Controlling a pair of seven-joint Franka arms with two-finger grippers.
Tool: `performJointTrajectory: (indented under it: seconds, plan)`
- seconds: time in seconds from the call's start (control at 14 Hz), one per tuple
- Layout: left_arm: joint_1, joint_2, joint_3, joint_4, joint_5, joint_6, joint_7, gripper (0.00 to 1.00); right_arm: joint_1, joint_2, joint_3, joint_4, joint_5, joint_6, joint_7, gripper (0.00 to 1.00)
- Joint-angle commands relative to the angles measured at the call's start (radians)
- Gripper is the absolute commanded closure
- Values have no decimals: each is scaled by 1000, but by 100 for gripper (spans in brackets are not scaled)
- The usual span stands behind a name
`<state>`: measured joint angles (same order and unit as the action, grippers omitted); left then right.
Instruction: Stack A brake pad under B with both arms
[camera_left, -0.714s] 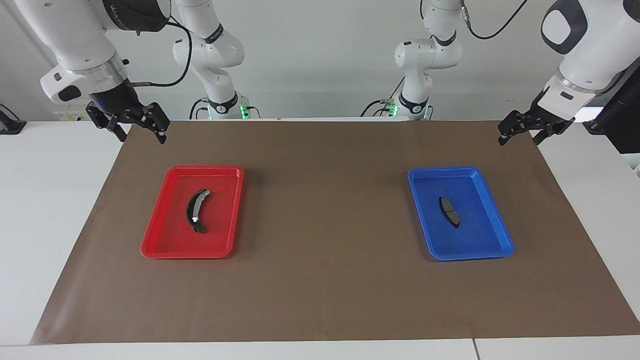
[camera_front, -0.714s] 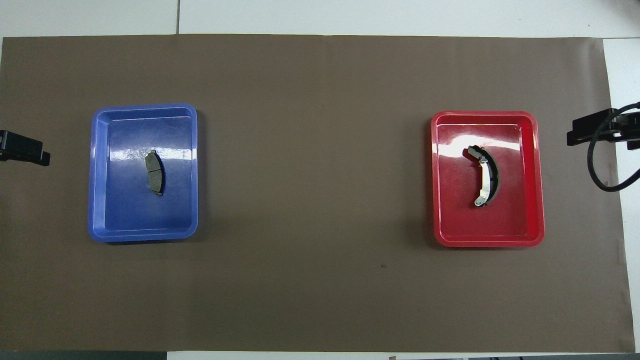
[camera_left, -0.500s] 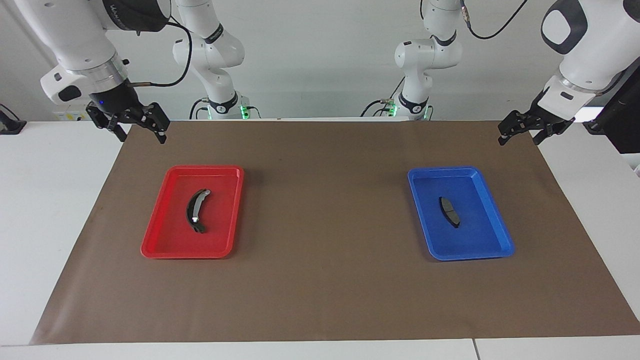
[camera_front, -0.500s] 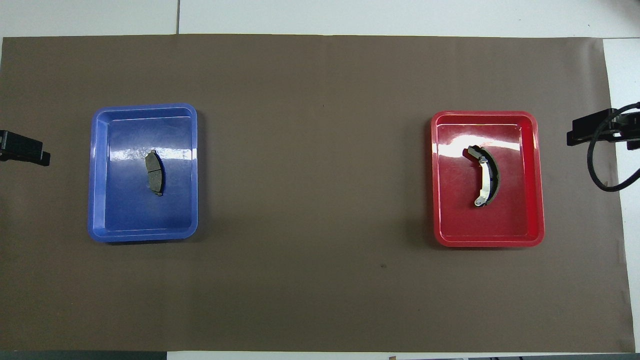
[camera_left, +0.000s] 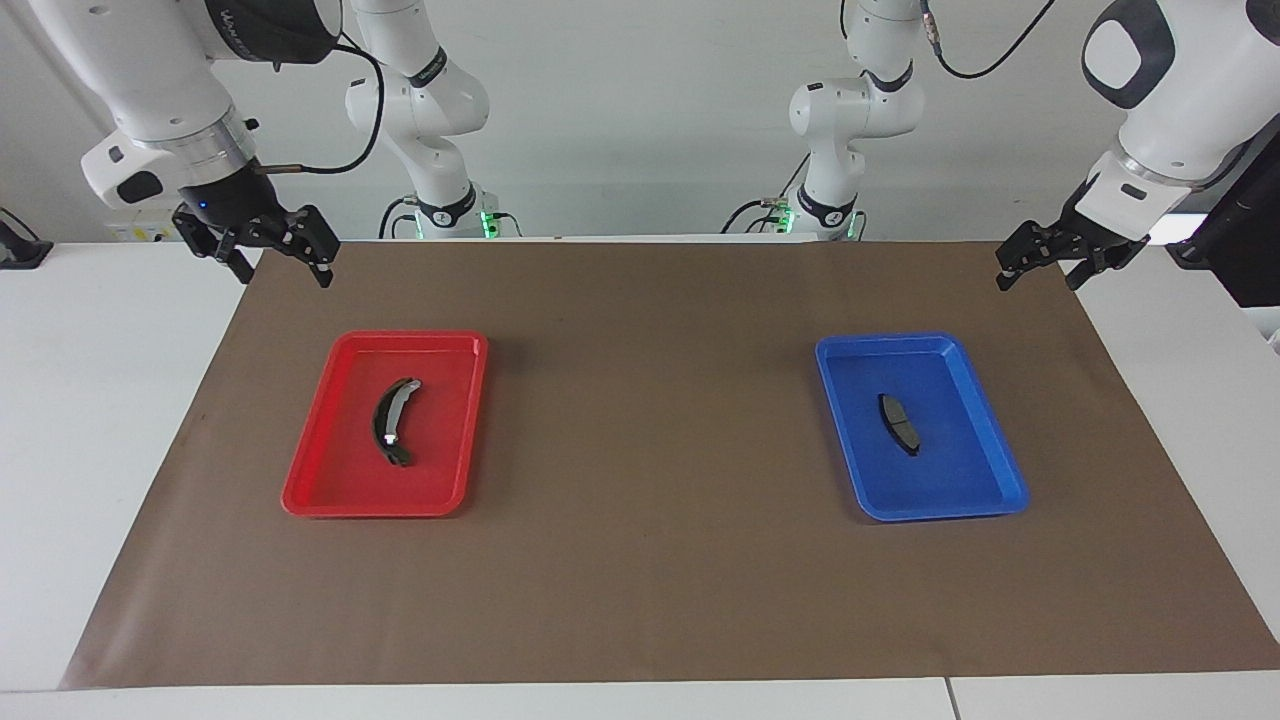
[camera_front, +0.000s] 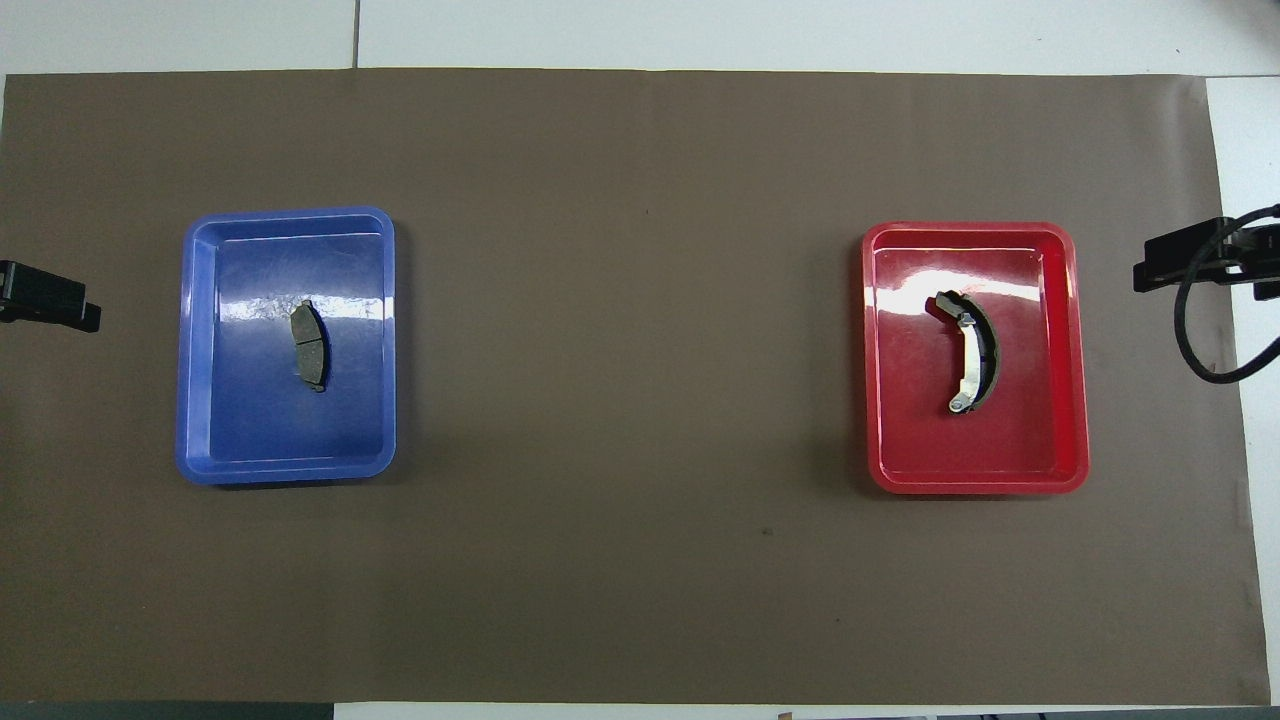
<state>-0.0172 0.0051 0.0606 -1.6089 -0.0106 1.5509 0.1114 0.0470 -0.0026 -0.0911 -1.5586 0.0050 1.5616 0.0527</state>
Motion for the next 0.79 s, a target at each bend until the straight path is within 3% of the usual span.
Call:
performJointTrajectory:
  seconds: [0.0, 0.71]
  plan:
    - [3, -27, -1, -31, 6, 12, -12, 1, -4, -13, 5, -20, -2, 14, -7, 0]
    - [-12, -28, -5, -42, 6, 41, -16, 1, -4, -13, 5, -20, 0, 14, -7, 0]
